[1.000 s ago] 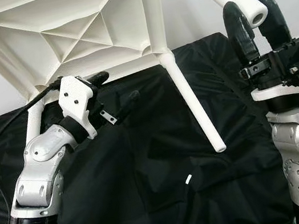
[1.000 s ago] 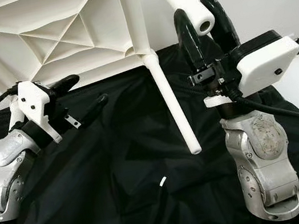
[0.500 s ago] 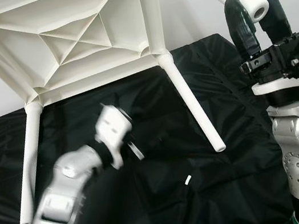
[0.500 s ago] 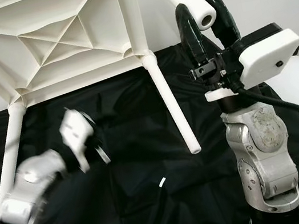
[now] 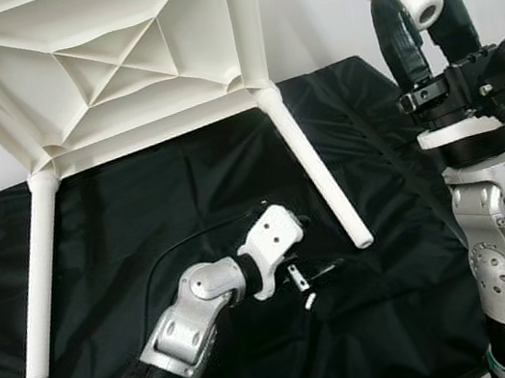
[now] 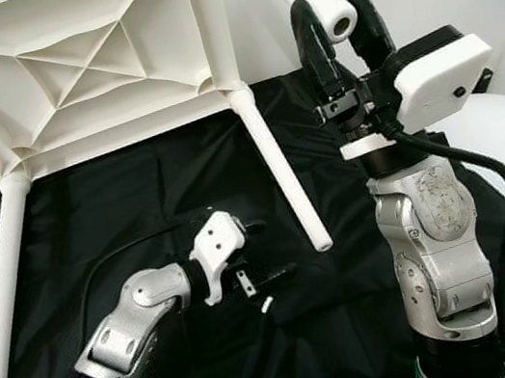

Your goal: Building children table

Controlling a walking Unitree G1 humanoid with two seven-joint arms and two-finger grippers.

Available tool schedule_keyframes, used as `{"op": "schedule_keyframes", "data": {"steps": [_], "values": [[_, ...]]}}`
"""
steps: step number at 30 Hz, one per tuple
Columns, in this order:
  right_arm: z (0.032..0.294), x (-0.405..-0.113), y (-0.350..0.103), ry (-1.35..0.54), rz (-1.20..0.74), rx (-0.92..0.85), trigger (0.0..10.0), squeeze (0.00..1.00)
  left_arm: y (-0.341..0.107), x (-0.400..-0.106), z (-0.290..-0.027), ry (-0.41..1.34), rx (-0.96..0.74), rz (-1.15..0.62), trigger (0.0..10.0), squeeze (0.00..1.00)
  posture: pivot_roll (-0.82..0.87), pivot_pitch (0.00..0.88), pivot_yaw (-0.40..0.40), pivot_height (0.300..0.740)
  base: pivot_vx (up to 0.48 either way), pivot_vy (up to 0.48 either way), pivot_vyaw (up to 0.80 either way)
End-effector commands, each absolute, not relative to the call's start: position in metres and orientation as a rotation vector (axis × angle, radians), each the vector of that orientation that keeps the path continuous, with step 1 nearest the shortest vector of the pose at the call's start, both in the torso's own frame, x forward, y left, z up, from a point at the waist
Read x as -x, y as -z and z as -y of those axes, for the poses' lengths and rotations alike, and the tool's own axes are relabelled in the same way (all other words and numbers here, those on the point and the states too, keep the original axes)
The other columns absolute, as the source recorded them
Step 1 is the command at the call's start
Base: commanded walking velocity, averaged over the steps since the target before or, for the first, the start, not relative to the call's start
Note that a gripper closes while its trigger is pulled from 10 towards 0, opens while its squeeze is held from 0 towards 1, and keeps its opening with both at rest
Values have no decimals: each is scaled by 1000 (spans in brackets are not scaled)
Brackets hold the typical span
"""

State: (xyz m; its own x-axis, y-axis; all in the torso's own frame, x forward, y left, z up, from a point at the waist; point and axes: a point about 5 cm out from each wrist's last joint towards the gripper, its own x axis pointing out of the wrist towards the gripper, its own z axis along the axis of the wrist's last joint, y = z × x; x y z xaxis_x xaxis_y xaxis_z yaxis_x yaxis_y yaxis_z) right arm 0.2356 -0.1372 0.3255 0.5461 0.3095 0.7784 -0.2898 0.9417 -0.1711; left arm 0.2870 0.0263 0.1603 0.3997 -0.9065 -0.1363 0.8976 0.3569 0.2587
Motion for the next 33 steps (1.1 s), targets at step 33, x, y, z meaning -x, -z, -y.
{"op": "schedule_keyframes", "data": {"steps": [33], "values": [[134,-253,-305,-401,776,8,10000,0,-145,-273,15,1506,-103,-157,10000,0,-112,185,107,740,0,0,0]]}}
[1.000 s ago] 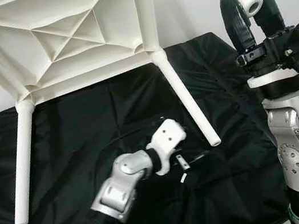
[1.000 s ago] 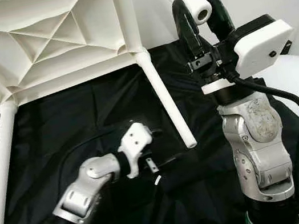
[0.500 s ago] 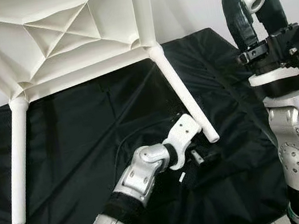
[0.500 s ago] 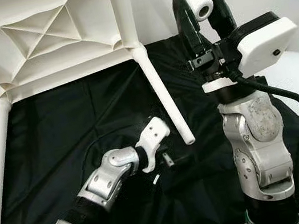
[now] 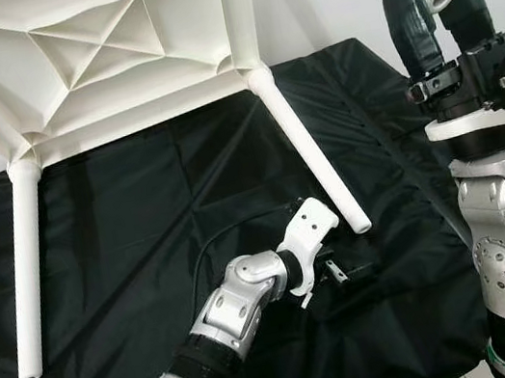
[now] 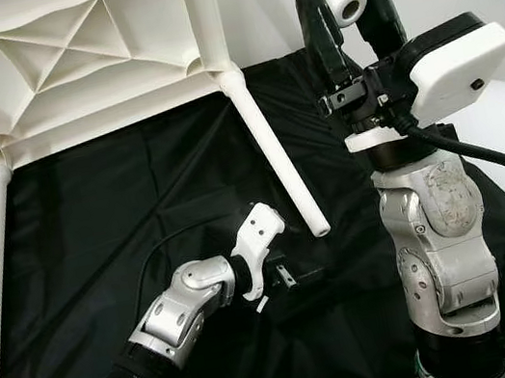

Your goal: Building children table

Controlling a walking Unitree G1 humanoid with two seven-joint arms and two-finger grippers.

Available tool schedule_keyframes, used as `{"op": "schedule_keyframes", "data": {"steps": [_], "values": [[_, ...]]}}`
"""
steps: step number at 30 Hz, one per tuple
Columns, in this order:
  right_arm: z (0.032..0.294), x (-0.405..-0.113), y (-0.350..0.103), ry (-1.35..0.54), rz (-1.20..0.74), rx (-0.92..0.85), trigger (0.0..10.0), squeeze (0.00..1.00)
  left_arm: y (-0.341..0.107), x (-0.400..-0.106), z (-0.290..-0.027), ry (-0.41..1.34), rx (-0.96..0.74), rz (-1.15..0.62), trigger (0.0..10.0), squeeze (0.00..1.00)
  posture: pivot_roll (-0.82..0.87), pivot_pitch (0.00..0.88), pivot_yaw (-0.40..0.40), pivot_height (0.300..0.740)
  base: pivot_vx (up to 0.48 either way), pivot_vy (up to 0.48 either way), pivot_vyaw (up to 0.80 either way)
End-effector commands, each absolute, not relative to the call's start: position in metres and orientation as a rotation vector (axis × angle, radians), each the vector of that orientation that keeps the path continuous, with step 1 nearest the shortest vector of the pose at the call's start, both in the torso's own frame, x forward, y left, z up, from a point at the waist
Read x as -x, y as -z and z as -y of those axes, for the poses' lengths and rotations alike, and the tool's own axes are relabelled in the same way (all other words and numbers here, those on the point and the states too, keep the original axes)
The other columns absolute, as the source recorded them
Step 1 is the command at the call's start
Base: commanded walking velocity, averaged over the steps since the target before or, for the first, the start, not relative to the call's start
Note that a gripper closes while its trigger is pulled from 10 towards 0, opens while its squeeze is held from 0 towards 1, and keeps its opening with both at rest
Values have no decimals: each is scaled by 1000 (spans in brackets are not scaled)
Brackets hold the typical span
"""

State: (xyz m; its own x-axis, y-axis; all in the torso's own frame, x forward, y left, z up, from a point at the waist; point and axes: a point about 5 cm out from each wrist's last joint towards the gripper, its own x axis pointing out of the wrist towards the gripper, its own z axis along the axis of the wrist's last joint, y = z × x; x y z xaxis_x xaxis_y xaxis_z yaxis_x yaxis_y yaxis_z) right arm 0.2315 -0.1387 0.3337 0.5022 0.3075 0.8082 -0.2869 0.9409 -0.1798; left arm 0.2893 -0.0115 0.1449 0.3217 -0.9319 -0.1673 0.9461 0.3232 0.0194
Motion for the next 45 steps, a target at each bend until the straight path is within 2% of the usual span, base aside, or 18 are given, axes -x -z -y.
{"op": "schedule_keyframes", "data": {"steps": [1,7,19,22,23,28,30,36,45], "values": [[134,-253,-305,-401,776,8,10000,0,-145,-273,15,1506,-103,-157,10000,0,-112,185,107,740,0,0,0],[134,-254,-304,-403,772,8,10000,0,-150,-260,28,1581,35,-159,10000,0,-112,182,105,740,0,0,0],[133,-253,-304,-403,777,4,10000,0,-154,-245,39,1659,84,-172,10000,0,-116,181,109,740,0,0,0],[131,-252,-305,-404,778,1,10000,0,-153,-248,47,1621,81,-170,10000,0,-122,187,111,740,0,0,0],[130,-251,-305,-404,779,-2,10000,0,-151,-255,55,1528,81,-179,10000,0,-128,194,114,740,0,0,0],[130,-250,-306,-402,780,-3,10000,0,-150,-259,57,1475,97,-197,10000,0,-133,197,116,740,0,0,0],[131,-247,-307,-397,781,-6,10000,0,-152,-269,60,1374,138,-206,10000,0,-138,207,118,740,0,0,0],[131,-246,-308,-396,783,-9,10000,0,-152,-276,59,1317,142,-203,10000,0,-138,212,120,740,0,0,0],[131,-244,-310,-394,784,-16,10000,0,-148,-296,50,1133,169,-207,10000,0,-138,220,123,740,0,0,0]]}}
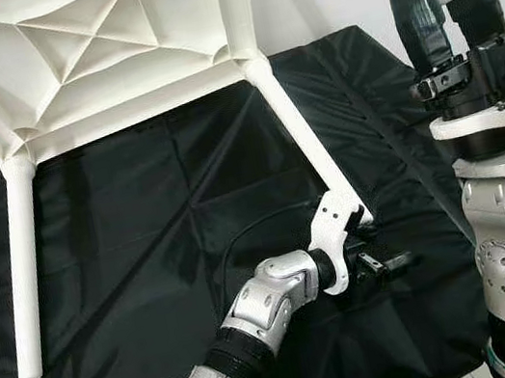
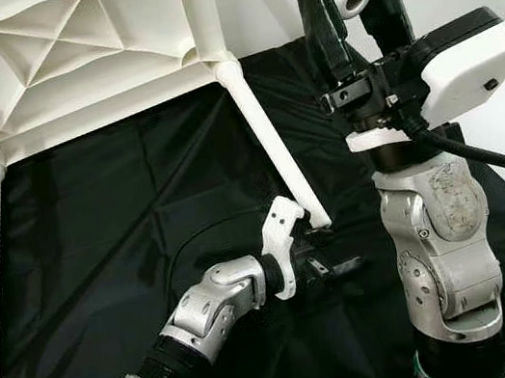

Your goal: Building children table

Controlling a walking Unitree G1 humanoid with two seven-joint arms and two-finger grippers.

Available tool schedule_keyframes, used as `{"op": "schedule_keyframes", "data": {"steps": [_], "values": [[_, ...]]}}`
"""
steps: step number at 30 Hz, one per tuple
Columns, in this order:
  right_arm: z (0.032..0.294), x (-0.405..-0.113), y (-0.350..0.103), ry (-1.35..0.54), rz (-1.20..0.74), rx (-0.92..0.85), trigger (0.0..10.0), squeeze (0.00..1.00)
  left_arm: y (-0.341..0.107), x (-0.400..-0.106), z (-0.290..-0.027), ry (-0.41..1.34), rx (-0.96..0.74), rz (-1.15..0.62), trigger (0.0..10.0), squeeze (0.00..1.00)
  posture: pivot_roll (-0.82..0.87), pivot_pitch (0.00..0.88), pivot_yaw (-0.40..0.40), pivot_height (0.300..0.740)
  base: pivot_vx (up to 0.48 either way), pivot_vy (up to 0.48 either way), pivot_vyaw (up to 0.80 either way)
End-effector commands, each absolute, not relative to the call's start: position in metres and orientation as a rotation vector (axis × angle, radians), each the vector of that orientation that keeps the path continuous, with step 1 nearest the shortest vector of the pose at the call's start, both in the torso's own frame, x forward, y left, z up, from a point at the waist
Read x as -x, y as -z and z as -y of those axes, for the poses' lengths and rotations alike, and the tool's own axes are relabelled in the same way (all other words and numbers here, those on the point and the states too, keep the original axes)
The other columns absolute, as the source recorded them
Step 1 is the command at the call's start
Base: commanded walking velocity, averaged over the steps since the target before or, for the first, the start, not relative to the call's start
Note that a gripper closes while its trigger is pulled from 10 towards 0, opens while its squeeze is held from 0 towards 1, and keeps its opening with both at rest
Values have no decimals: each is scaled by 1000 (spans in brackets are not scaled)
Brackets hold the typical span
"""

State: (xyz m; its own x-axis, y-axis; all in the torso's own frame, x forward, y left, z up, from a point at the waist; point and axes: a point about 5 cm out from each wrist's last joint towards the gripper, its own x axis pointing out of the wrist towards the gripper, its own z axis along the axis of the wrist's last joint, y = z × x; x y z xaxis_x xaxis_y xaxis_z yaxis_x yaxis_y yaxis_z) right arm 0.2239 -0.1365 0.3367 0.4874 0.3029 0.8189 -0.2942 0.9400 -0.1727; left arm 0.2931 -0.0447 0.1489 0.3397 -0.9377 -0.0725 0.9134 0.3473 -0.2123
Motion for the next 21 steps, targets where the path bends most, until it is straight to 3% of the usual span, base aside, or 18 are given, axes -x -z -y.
{"op": "schedule_keyframes", "data": {"steps": [1,14,21], "values": [[131,-244,-309,-393,783,-18,10000,0,-148,-298,49,1112,177,-209,10000,0,-138,220,123,740,0,0,0],[130,-237,-308,-416,763,-64,10000,0,-150,-305,52,1061,206,-193,10000,0,-152,227,130,740,0,0,0],[133,-220,-313,-454,751,-94,10000,0,-153,-315,51,1049,207,-184,10000,0,-195,218,150,740,0,0,0]]}}
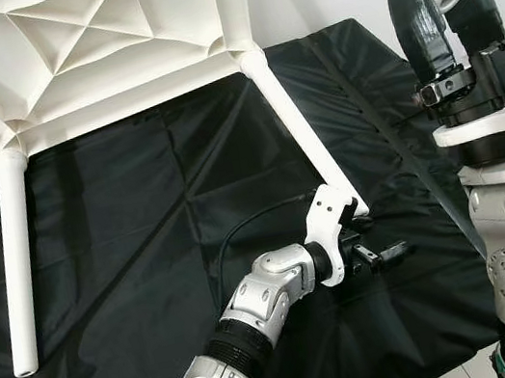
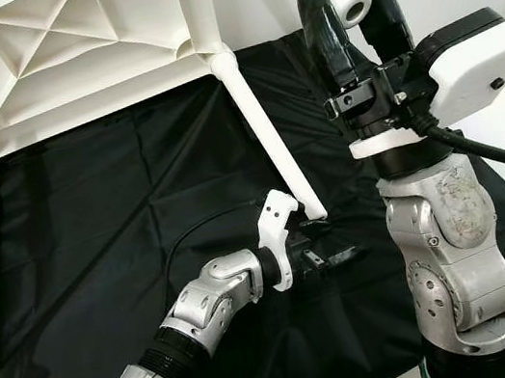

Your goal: Building children table

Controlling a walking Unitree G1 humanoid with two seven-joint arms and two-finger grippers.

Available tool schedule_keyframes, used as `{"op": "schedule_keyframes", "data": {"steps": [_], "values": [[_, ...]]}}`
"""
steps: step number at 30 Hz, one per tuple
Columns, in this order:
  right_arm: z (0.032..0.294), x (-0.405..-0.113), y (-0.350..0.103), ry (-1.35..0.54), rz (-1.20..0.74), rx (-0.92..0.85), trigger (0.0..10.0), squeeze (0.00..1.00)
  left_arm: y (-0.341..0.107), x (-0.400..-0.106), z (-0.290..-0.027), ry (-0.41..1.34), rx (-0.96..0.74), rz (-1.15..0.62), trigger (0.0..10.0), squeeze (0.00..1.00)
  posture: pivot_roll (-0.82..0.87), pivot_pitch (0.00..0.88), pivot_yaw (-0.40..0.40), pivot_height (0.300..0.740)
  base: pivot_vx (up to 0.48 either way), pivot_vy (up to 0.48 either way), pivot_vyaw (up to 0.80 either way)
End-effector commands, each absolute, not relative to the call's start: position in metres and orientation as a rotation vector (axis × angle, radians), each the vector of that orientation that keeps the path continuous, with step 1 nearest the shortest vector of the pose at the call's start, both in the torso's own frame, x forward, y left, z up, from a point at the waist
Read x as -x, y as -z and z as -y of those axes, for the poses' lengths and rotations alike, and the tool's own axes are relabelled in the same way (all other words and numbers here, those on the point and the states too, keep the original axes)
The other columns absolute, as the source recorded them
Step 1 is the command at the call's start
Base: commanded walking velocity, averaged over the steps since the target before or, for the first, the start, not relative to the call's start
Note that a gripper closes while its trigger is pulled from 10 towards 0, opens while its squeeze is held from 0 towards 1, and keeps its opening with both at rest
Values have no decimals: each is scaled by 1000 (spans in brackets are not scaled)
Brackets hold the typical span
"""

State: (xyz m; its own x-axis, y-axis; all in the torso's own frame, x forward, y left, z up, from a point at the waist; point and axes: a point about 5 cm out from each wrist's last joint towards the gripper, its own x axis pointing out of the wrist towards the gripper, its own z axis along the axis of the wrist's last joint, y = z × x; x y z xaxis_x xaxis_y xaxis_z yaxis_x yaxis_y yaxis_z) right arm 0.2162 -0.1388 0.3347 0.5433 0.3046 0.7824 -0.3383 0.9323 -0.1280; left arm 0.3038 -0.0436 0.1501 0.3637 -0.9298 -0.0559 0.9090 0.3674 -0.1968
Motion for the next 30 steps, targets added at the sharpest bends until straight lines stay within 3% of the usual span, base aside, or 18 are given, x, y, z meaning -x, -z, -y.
{"op": "schedule_keyframes", "data": {"steps": [1,30], "values": [[133,-220,-313,-454,751,-94,10000,0,-153,-315,51,1049,207,-184,10000,0,-195,218,150,740,0,0,0],[145,-174,-297,-465,645,-139,10000,0,-159,-341,45,1008,176,-194,10000,0,-345,224,255,740,0,0,0]]}}
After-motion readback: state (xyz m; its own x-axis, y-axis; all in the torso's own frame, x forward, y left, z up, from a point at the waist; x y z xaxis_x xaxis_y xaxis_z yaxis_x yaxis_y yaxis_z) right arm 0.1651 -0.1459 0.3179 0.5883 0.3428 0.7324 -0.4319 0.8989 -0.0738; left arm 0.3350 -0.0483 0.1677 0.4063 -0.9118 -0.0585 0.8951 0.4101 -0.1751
